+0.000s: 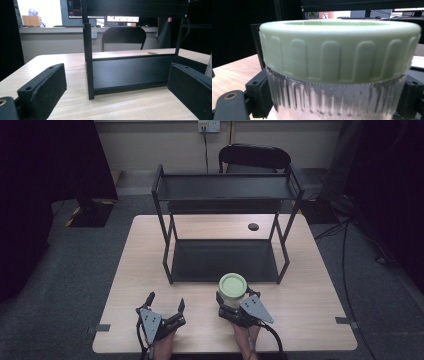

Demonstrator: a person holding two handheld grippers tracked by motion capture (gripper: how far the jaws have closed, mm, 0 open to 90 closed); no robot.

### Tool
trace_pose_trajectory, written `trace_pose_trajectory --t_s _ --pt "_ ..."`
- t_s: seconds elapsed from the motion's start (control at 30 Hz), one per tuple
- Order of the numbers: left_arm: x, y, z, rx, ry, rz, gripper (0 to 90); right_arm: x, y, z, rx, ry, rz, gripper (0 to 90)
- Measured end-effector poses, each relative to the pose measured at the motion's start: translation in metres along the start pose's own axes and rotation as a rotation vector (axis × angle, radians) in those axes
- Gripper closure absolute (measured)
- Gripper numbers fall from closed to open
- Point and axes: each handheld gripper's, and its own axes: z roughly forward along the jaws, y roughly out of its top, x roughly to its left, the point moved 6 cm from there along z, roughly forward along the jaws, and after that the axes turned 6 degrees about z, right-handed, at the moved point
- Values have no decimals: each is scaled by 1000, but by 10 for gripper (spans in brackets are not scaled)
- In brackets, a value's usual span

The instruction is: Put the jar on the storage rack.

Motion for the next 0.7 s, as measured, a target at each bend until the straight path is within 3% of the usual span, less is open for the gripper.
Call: trace_pose_trajectory --t_s 0.7 --pt "0 0 0 0 -2 0 21 0 10 8 29 4 -13 112"
